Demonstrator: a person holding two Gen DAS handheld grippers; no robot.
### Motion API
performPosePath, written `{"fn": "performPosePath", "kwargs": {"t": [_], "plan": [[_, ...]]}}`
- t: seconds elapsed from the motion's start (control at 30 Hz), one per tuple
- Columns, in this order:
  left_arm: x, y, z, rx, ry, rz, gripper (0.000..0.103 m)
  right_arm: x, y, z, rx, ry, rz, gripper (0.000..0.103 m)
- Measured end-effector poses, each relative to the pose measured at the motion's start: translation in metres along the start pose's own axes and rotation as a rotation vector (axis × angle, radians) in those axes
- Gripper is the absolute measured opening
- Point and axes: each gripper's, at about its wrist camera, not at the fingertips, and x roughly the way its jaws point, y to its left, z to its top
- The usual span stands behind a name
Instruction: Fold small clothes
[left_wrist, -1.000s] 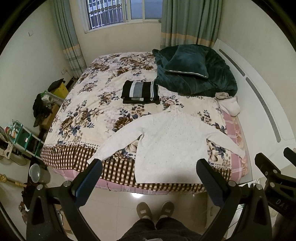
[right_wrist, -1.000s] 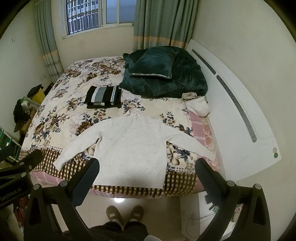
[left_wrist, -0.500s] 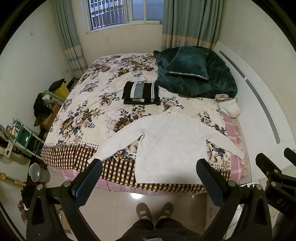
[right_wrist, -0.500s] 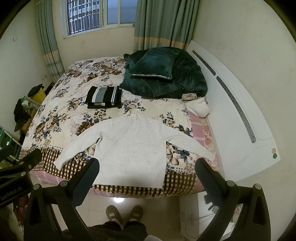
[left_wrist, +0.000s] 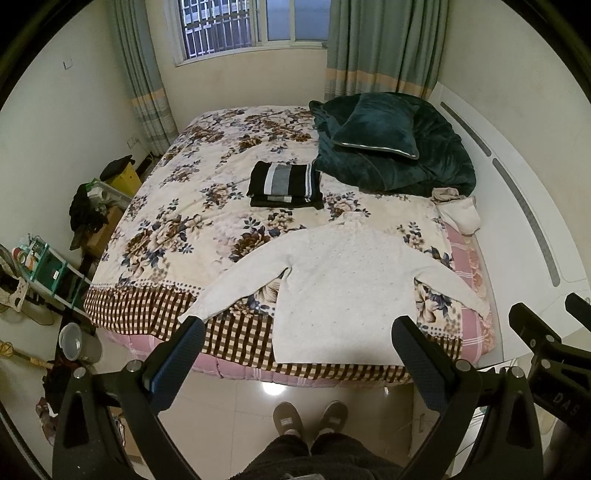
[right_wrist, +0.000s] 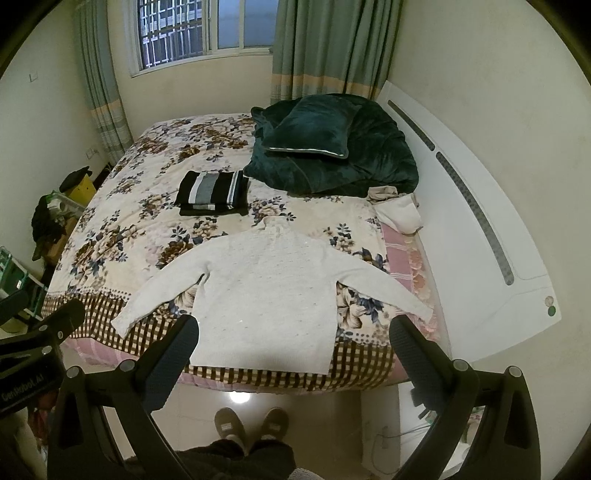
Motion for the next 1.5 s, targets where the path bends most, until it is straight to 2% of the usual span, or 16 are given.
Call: {"fn": "performPosePath", "kwargs": {"t": [0.73,0.87,0.97,1.03,1.13,1.27,1.33,1.4,1.43,1.5], "plan": [[0.005,0.014,-0.004,-0.014,-0.008,-0.007,0.103,0.002,0.012,0.002,0.002,0.019,0.004,0.103],[0.022,0.017,0.003,0.002,-0.04,0.019,0.103,0.016,0.017,0.002,0.028,0.033,0.002,0.103],[0.054,0.014,0.015,0.021,-0.081,0.051,0.103,0.042,0.006,0.001,0.088,0.041,-0.025,0.103],[0.082,0.01,0.022,0.035,-0.089,0.069,0.103,0.068,-0.015,-0.001,0.155,0.04,-0.04,0.103],[0.133,-0.01,0.036,0.064,-0.093,0.095,0.103,0.121,-0.066,-0.008,0.289,0.054,-0.111,0.103],[0.224,-0.053,0.049,0.105,-0.035,0.12,0.103,0.204,-0.148,-0.024,0.483,0.093,-0.172,0.103],[0.261,-0.073,0.052,0.125,-0.008,0.146,0.103,0.259,-0.199,-0.041,0.597,0.131,-0.184,0.092],[0.308,-0.095,0.055,0.143,0.027,0.171,0.103,0.312,-0.247,-0.057,0.687,0.168,-0.184,0.055],[0.333,-0.107,0.055,0.149,0.049,0.182,0.103,0.347,-0.276,-0.069,0.752,0.191,-0.192,0.052],[0.387,-0.13,0.055,0.155,0.1,0.192,0.103,0.399,-0.326,-0.089,0.852,0.201,-0.182,0.051]]}}
